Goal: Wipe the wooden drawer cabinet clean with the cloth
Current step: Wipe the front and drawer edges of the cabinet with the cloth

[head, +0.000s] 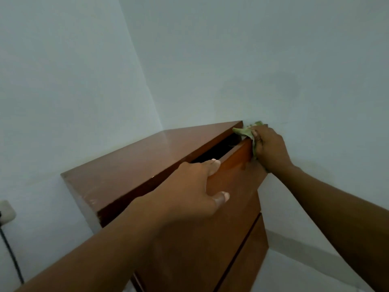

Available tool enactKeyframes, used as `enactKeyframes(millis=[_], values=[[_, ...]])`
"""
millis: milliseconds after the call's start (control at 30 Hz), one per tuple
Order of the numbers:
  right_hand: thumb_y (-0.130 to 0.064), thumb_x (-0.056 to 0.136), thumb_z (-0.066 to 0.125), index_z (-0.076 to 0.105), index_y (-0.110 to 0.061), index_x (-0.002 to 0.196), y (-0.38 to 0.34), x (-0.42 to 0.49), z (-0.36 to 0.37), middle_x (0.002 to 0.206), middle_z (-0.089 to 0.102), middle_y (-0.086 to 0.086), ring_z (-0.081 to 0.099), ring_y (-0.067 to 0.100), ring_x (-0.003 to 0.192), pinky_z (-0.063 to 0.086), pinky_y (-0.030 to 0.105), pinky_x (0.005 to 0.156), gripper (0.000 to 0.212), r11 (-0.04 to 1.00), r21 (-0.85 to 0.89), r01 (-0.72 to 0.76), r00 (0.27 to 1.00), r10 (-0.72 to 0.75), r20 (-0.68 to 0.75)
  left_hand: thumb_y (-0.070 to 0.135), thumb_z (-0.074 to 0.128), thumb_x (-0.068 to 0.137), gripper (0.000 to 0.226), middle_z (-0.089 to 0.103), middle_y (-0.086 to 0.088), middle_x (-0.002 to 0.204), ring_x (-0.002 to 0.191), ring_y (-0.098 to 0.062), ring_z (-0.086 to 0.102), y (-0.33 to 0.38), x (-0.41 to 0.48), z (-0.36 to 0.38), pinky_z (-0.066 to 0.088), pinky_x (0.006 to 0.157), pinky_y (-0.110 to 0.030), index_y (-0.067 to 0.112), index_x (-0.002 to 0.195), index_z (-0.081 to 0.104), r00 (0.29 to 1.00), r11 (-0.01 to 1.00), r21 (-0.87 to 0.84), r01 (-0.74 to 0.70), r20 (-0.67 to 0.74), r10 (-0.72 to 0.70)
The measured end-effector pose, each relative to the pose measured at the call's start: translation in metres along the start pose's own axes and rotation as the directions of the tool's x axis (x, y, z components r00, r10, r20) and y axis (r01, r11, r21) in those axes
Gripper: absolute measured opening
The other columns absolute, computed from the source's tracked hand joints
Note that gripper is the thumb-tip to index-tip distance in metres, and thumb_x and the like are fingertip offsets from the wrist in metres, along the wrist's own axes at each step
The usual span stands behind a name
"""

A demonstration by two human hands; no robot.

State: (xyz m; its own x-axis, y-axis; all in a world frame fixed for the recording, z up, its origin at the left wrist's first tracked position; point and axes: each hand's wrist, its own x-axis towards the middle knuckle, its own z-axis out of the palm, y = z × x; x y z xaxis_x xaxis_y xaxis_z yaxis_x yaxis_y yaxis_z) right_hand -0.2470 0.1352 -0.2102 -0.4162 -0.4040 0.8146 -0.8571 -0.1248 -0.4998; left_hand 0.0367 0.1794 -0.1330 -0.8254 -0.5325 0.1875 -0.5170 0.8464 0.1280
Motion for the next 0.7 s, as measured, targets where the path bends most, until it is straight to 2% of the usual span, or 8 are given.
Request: enactKeyframes(millis=[100, 200, 300, 367, 433, 533, 633, 700], values=[[-0.011, 0.097, 0.040, 0.066, -0.003, 0.101, 0.016, 0.023, 0.002, 0.100, 0.067, 0.018, 0.060, 0.035, 0.092, 0.039, 0.029, 0.073, 0.027, 0.987, -0.026, -0.157, 0.988, 0.157, -0.009, 0.058, 0.060, 0.087, 0.087, 0.021, 0.016, 0.160, 0.131, -0.010, 0.047, -0.004, 0.000, 0.004, 0.046, 0.105, -0.035, 0.033, 0.155, 0.012, 1.000, 0.999, -0.032, -0.009, 0.000, 0.009], [-0.009, 0.101, 0.038, 0.064, 0.000, 0.096, -0.002, 0.024, 0.000, 0.096, 0.066, 0.013, 0.062, 0.031, 0.089, 0.040, 0.026, 0.070, 0.028, 0.954, 0.055, -0.294, 0.944, 0.299, -0.141, 0.057, 0.061, 0.087, 0.089, 0.019, 0.016, 0.161, 0.143, -0.011, 0.031, -0.006, 0.002, 0.004, 0.040, 0.111, -0.037, 0.034, 0.155, 0.008, 1.000, 0.999, -0.031, -0.015, 0.011, 0.015], [-0.011, 0.101, 0.041, 0.063, -0.008, 0.105, -0.047, -0.022, 0.006, 0.100, 0.060, -0.002, 0.059, 0.019, 0.091, 0.042, 0.020, 0.075, 0.023, 0.980, 0.192, -0.046, 0.979, 0.083, -0.188, 0.057, 0.060, 0.088, 0.090, 0.014, 0.017, 0.161, 0.145, -0.009, 0.025, -0.008, 0.006, 0.005, 0.036, 0.112, -0.031, 0.033, 0.155, 0.005, 1.000, 1.000, 0.005, -0.021, 0.009, 0.021], [-0.013, 0.100, 0.042, 0.064, -0.009, 0.117, -0.065, -0.057, 0.016, 0.114, 0.061, -0.003, 0.057, 0.014, 0.109, 0.046, 0.024, 0.095, 0.028, 0.948, 0.255, 0.192, 0.977, -0.160, -0.142, 0.060, 0.059, 0.087, 0.092, 0.011, 0.018, 0.161, 0.146, -0.007, 0.020, -0.011, 0.007, 0.005, 0.032, 0.113, -0.027, 0.033, 0.155, 0.004, 1.000, 0.998, 0.058, -0.028, 0.012, 0.027], [-0.018, 0.100, 0.040, 0.063, -0.006, 0.123, -0.053, -0.057, 0.027, 0.124, 0.064, 0.005, 0.055, 0.017, 0.121, 0.042, 0.032, 0.109, 0.035, 0.935, 0.240, 0.262, 0.964, -0.244, -0.103, 0.062, 0.058, 0.086, 0.092, 0.009, 0.019, 0.162, 0.146, -0.007, 0.020, -0.015, 0.008, 0.003, 0.034, 0.112, -0.028, 0.034, 0.155, 0.005, 0.999, 0.997, 0.073, -0.025, 0.029, 0.023], [-0.023, 0.101, 0.037, 0.064, -0.003, 0.120, -0.026, -0.025, 0.032, 0.118, 0.067, 0.016, 0.061, 0.031, 0.113, 0.049, 0.042, 0.100, 0.038, 0.983, 0.162, 0.081, 0.995, -0.071, -0.065, 0.062, 0.059, 0.085, 0.092, 0.008, 0.022, 0.161, 0.145, -0.009, 0.025, -0.019, 0.009, 0.001, 0.037, 0.108, -0.029, 0.037, 0.155, 0.004, 0.998, 1.000, 0.027, 0.011, 0.053, -0.012], [-0.009, 0.099, 0.042, 0.067, -0.001, 0.111, 0.004, 0.007, 0.029, 0.103, 0.068, 0.012, 0.061, 0.031, 0.096, 0.041, 0.023, 0.086, 0.028, 0.998, 0.064, 0.008, 0.996, -0.003, -0.088, 0.059, 0.060, 0.086, 0.092, 0.005, 0.024, 0.161, 0.145, -0.004, 0.019, -0.020, 0.009, 0.000, 0.031, 0.110, -0.026, 0.038, 0.154, 0.001, 0.999, 1.000, 0.007, 0.014, 0.052, -0.014], [-0.011, 0.099, 0.039, 0.066, -0.002, 0.100, 0.020, 0.026, 0.027, 0.095, 0.067, 0.011, 0.060, 0.030, 0.087, 0.037, 0.026, 0.073, 0.029, 0.999, 0.006, -0.047, 0.997, 0.047, -0.055, 0.059, 0.061, 0.086, 0.093, 0.004, 0.025, 0.160, 0.146, -0.002, 0.015, -0.020, 0.008, 0.000, 0.030, 0.115, -0.028, 0.037, 0.154, 0.001, 0.999, 1.000, 0.011, -0.003, 0.047, 0.002]])
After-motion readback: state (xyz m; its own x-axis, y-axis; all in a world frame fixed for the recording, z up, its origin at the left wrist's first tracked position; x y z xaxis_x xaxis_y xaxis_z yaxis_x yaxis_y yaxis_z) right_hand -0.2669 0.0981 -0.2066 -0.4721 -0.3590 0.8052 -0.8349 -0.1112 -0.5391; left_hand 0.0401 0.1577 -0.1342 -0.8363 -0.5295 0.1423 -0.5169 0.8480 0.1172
